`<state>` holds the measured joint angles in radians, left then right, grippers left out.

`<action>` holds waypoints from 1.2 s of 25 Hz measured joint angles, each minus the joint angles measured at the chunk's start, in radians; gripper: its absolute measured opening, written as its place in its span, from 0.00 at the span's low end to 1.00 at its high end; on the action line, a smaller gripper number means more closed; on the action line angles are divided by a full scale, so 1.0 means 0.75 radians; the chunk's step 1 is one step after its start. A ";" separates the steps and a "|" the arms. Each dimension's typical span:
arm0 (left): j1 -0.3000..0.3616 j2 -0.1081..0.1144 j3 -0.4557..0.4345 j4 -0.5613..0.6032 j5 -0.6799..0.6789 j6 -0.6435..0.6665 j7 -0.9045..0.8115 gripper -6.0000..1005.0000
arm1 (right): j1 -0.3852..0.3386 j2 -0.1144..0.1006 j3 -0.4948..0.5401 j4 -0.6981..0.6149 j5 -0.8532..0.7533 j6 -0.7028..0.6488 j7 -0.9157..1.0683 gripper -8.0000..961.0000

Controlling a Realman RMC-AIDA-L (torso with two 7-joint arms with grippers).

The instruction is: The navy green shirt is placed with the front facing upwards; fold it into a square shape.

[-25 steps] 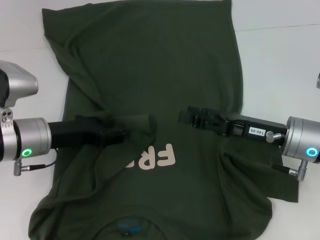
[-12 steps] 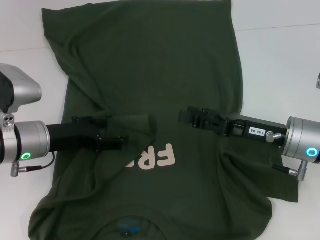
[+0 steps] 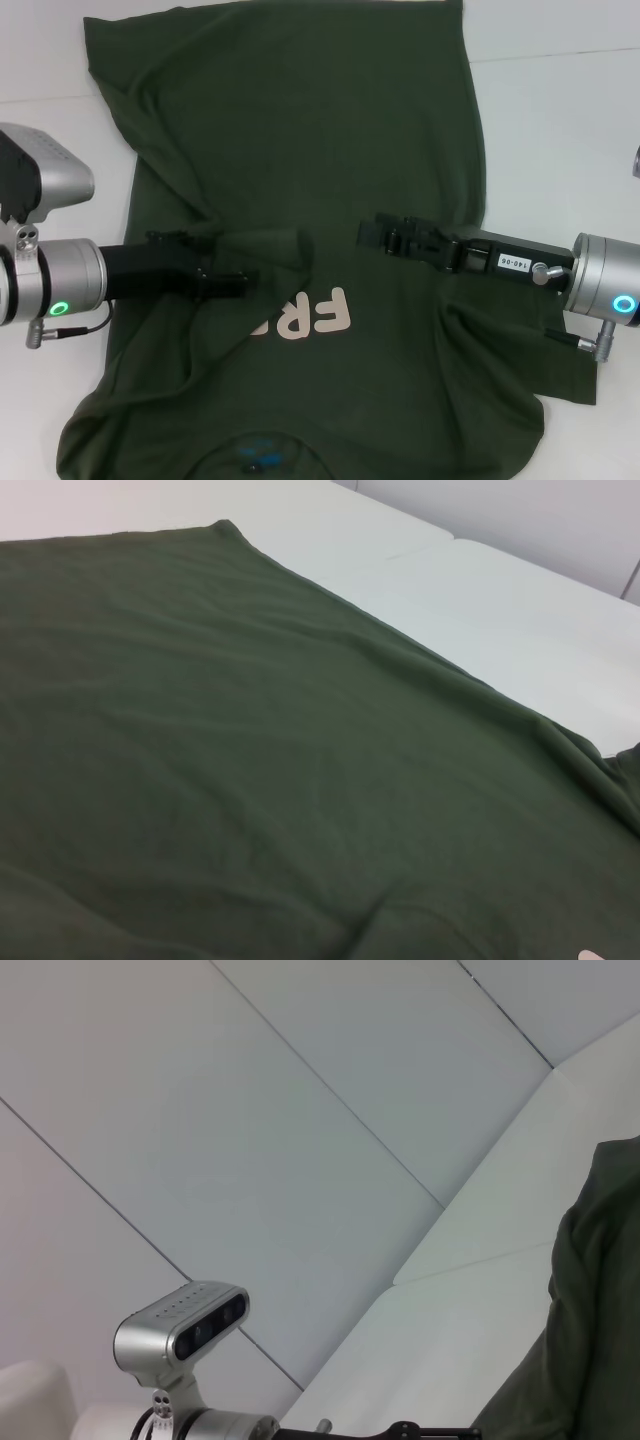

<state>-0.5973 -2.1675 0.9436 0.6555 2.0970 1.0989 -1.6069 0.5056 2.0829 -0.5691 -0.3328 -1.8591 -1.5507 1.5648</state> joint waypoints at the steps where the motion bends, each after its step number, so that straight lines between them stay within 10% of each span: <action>1: -0.003 0.000 0.000 -0.001 0.000 -0.001 0.000 0.86 | 0.000 0.000 0.000 0.000 0.000 0.000 0.001 0.78; 30: -0.015 -0.004 0.077 -0.005 -0.014 -0.076 0.000 0.86 | 0.005 -0.002 0.003 0.000 0.002 0.006 0.002 0.78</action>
<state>-0.6086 -2.1705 1.0017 0.6514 2.0863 1.0419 -1.6069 0.5092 2.0814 -0.5668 -0.3328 -1.8576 -1.5462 1.5661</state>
